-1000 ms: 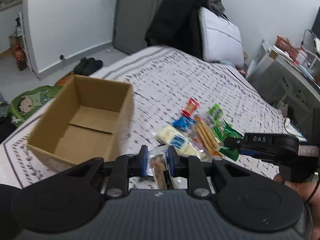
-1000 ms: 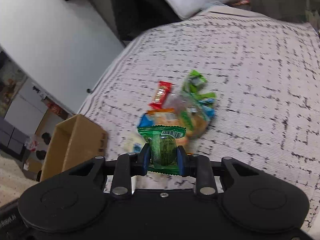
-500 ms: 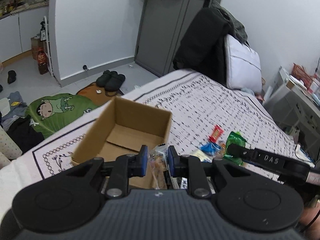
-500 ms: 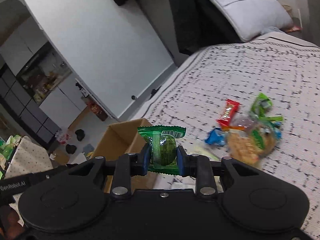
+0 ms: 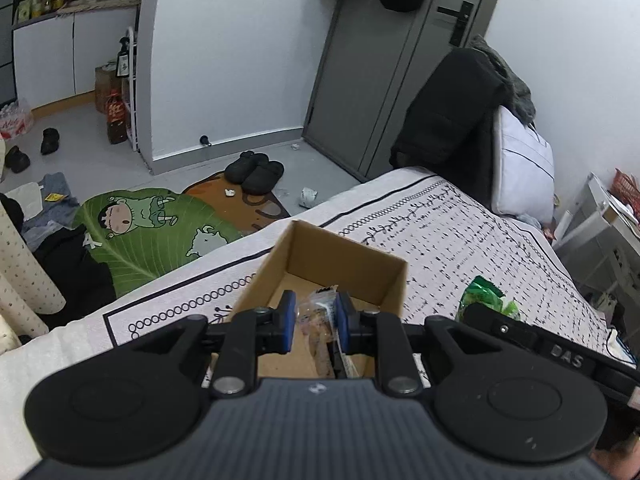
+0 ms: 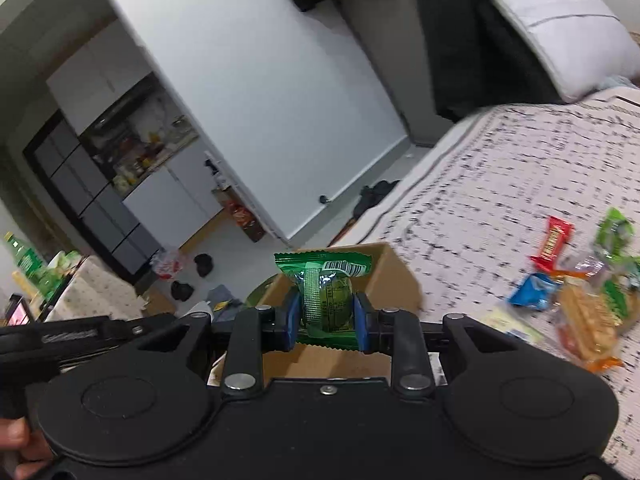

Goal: Organize snacks
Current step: 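Carry both snacks over the cardboard box and open both grippers to drop them, then move both tools back over the remaining snack pile, then grasp the white sesame cake pack with the left gripper while the right grasps the bread pack, then carry both packs over the box and release them inside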

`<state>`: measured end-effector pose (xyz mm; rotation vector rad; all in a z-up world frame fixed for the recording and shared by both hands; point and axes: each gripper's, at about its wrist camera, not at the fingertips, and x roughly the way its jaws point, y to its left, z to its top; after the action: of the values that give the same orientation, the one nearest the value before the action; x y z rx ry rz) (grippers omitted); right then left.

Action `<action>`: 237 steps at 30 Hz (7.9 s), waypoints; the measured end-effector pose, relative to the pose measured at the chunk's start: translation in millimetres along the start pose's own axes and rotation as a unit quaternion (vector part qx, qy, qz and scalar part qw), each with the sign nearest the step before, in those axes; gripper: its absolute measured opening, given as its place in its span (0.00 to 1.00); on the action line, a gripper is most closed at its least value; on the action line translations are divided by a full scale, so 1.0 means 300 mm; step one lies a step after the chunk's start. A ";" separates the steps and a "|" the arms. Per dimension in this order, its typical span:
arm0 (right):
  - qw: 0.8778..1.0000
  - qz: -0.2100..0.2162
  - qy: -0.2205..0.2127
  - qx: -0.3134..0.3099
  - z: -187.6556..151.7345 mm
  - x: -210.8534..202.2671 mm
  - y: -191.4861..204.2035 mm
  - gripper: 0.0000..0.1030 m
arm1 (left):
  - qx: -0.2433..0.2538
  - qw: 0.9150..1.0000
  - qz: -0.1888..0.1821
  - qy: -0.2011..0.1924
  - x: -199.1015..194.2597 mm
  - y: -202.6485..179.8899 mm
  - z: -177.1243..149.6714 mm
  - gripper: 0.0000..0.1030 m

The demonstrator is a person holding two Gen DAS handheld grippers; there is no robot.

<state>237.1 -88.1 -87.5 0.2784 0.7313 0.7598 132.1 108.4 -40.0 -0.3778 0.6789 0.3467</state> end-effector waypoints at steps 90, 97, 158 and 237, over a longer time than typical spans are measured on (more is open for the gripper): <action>0.988 -0.140 0.028 0.054 0.028 -0.371 -0.314 0.99 | 0.020 0.999 0.021 0.033 -0.076 -0.367 -0.163 1.00; 0.982 -0.148 0.034 0.114 0.003 -0.379 -0.428 0.93 | 0.006 0.998 0.018 0.059 -0.001 -0.428 -0.243 0.98; 0.970 -0.123 0.126 0.166 -0.059 -0.033 -0.553 0.21 | 0.003 0.988 0.006 0.156 0.407 -0.482 -0.383 0.56; 0.991 0.029 0.130 0.030 -0.050 0.190 0.042 0.41 | -0.109 0.991 0.013 0.076 0.251 0.137 0.003 0.70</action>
<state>248.4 -39.0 -120.9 0.2576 0.9970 0.8392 169.7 158.9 -98.3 -0.6087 0.7987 0.4212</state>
